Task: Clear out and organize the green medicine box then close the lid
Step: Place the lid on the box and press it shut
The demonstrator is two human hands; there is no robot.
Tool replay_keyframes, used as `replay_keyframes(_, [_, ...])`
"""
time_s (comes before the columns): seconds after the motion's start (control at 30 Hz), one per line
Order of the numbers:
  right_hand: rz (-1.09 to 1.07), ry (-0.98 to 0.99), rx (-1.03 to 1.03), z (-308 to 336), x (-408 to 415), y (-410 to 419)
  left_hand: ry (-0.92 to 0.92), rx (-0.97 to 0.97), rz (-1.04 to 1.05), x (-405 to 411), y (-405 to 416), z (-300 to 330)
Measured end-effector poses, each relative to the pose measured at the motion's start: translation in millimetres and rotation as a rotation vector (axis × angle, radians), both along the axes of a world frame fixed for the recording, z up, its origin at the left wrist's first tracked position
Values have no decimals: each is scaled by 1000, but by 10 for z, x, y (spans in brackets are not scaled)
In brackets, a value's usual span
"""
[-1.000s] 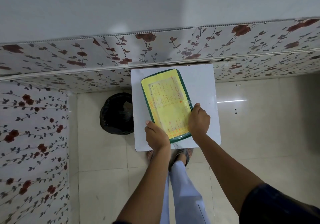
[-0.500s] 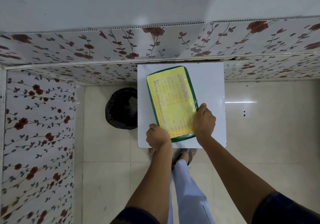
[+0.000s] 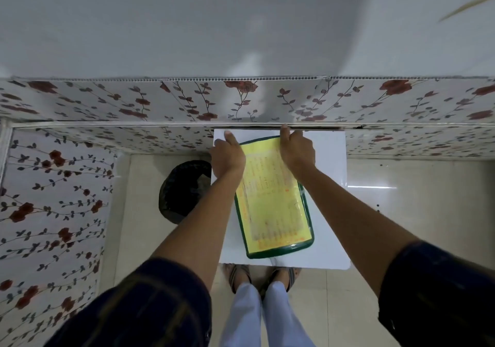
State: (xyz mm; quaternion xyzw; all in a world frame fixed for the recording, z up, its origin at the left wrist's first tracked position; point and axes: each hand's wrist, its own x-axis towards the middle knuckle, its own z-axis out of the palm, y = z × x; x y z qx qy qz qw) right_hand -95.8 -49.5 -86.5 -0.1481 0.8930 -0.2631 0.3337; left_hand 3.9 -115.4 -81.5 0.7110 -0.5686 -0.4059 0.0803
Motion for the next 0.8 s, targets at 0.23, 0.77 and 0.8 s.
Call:
replay_keyframes(0.23, [-35,15,58,-185,-37,-122,-138,-2,-6,-9,-52,-83])
replay_keyframes(0.77, [-131,63,18,-157,-129,40,-79,21,-64,-126,-50,-185])
replay_keyframes(0.8, [-170,64,21,-159,-174,84,-73,26,-86,-187,-36,-180])
